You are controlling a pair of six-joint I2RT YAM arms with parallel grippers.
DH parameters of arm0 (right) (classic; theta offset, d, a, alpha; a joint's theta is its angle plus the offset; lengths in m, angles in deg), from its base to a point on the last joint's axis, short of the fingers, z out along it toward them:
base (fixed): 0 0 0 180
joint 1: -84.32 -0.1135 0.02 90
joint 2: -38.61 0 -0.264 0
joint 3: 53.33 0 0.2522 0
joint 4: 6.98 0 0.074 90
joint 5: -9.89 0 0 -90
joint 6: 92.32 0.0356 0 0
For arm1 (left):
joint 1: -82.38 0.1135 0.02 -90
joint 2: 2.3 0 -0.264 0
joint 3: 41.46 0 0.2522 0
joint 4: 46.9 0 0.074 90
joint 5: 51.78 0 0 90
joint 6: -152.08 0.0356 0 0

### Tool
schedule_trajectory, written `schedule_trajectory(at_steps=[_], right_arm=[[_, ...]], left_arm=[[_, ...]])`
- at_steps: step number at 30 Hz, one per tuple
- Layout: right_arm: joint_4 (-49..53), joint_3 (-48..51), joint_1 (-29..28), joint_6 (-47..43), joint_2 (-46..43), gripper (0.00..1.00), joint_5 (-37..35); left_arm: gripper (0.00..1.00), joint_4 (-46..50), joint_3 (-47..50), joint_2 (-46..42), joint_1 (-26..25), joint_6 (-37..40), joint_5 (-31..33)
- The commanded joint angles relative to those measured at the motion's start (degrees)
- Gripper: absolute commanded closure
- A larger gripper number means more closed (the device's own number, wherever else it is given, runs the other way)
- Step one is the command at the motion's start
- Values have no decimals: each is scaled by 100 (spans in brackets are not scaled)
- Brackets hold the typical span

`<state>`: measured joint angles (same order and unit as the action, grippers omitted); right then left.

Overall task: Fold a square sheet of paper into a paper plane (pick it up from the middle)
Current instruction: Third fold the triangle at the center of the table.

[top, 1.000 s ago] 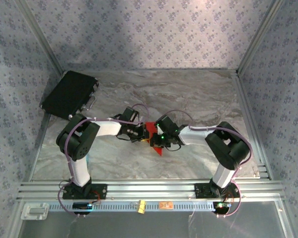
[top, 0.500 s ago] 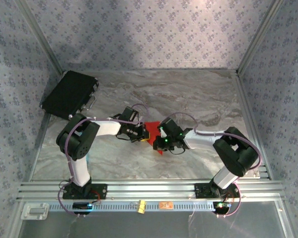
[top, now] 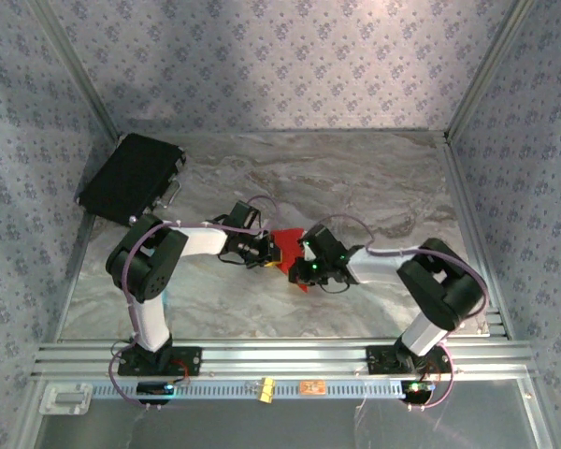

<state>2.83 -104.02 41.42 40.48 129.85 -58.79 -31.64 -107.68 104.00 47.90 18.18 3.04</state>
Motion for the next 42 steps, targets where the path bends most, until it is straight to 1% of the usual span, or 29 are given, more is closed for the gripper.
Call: schedule_trajectory(at_steps=[1, 7, 14, 18, 21, 24, 26, 28, 31, 35, 42], right_arm=[[600, 450, 2, -24, -460, 95, -18], [961, 904, 90, -98, -1120, 93, -74], [1138, 651, 133, -60, -1631, 92, -301], [1227, 308, 150, -22, -1495, 91, -611], [1109, 158, 160, 126, -1312, 90, -819], [1130, 47, 151, 275, -1206, 85, -1139], [1174, -10, 147, 303, -1140, 85, -1283], [1149, -21, 141, 365, -1126, 79, -1379], [1130, -16, 126, 440, -1129, 75, -1491], [1070, 35, 125, 534, -1158, 71, -1558], [800, 146, 271, 607, -1184, 67, -1307]], left_arm=[[99, 325, 84, 179, 109, 166, 295], [99, 323, 82, 186, 124, 162, 276], [99, 282, 112, 136, 105, 111, 260], [98, 273, 106, 80, 75, 78, 257], [98, 216, 134, 32, 38, -12, 240], [98, 193, 143, -45, 9, -46, 238], [98, 177, 150, -87, 3, -57, 235], [98, 129, 181, -130, -13, -100, 220], [98, 53, 233, -210, -32, -160, 231], [98, 40, 255, -324, -50, -224, 240], [96, -33, 310, -580, -159, -364, 355]])
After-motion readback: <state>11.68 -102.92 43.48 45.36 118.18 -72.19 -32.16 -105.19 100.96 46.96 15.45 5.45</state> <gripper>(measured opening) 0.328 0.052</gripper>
